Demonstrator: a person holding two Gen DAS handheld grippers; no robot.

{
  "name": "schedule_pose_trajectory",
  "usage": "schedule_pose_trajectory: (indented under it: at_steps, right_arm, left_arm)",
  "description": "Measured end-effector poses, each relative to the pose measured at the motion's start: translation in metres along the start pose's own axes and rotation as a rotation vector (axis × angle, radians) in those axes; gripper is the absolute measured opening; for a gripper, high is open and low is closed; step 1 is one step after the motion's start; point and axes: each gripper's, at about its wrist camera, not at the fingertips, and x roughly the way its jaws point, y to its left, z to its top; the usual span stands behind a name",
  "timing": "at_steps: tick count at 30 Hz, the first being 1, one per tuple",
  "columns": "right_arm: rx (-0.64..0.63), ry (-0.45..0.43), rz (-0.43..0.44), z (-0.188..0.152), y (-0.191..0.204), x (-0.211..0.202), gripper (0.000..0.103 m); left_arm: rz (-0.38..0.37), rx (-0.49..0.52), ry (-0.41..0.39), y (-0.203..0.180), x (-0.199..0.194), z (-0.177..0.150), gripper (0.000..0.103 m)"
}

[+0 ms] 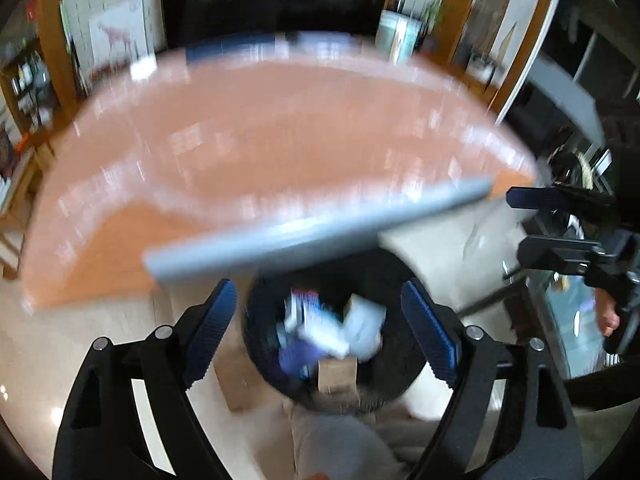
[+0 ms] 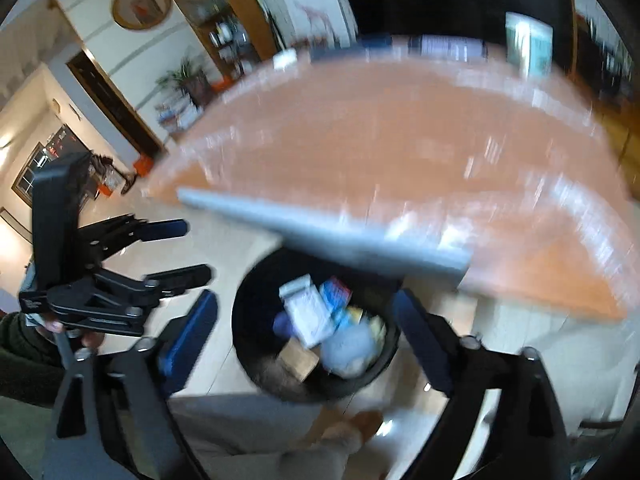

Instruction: Collect trash

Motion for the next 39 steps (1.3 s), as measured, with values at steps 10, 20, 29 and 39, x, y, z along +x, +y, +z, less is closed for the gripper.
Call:
schedule_pose_trajectory:
  at_steps: [10,20,29,39]
  right_arm:
    - [0.101,-0.086,-0.359,0.092,-0.103,0.045,0.099]
    - [0.225,-0.034,-0.472,0.142,-0.195,0.103,0.099]
    - [0.214,-0.019,-0.521,0.166,-0.217,0.126,0.099]
    - [0.213,-0.017,-0.522,0.170,-0.216,0.129,0.099]
  left_arm:
    - [0.205,-0.222,-0.110,0.115,0.042,0.105,0.101]
    - [0.310,-0.245,-0.032,0.184,0.125,0.153,0.101]
    - [0.297,-0.266,-0.014,0.211,0.155,0.172,0.101]
    - [0.298,-0.240,0.005,0.209,0.165,0.172,0.101]
